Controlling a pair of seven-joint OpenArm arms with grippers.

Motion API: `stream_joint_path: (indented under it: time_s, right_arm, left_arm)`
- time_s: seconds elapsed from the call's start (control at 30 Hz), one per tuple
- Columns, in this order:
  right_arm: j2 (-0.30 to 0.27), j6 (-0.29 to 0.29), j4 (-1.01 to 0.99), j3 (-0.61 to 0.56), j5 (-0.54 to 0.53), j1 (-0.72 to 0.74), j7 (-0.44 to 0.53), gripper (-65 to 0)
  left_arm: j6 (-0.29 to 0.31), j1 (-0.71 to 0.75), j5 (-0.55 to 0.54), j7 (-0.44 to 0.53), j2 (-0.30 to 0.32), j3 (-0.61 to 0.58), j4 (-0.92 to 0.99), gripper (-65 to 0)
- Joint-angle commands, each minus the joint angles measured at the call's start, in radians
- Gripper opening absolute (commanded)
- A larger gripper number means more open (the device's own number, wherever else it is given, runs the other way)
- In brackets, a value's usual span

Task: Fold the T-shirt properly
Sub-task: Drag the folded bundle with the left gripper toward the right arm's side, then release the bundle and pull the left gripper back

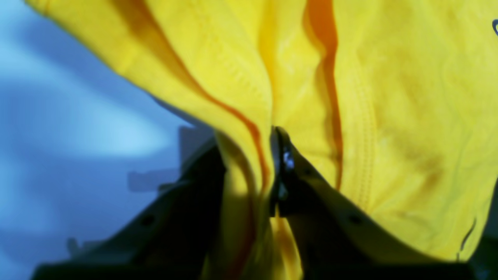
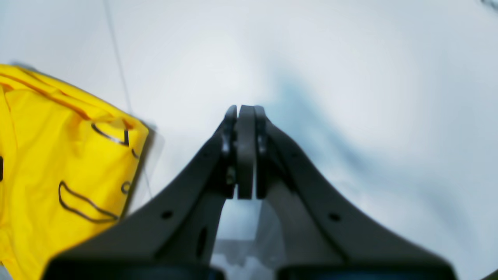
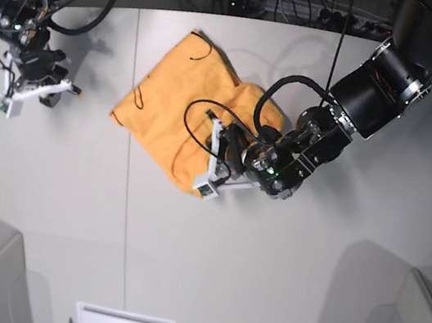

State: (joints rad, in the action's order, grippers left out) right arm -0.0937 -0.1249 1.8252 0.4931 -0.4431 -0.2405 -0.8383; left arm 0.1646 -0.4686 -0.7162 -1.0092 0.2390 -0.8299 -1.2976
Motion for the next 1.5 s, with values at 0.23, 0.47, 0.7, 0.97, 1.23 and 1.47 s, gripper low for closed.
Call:
stream_joint_path:
  time_s: [0.23,0.47,0.7,0.97,1.23,1.47]
  right_arm:
    - [0.019,-0.008,0.021,0.066,-0.007,-0.052,0.023,-65.0]
    - [0.059,-0.008,0.021,0.066,-0.006,-0.087,0.027,-65.0]
    - [0.064,-0.008,0.020,0.066,-0.004,-0.087,0.023,-65.0]
    - [0.064,-0.008,0.015,0.065,-0.001,-0.086,0.024,-65.0]
    - [0.064,-0.008,0.015,0.065,-0.001,-0.079,0.024,-65.0]
    - [0.062,-0.008,0.014,0.063,-0.001,-0.059,0.021,-65.0]
  left_arm:
    - [0.123,-0.164,0.000,0.109,0.004,-0.317,-0.001,-65.0]
    - [0.143,-0.255,0.053,0.217,0.009,-0.509,-0.001,-65.0]
    - [0.292,-0.223,0.427,0.243,0.004,-0.533,0.000,-65.0]
    - [0.473,-0.144,0.639,0.244,-0.051,-0.343,0.002,-65.0]
    - [0.522,-0.138,0.669,0.244,-0.080,-0.331,0.002,-65.0]
    - [0.522,-0.149,0.677,0.243,-0.108,-0.328,0.051,-65.0]
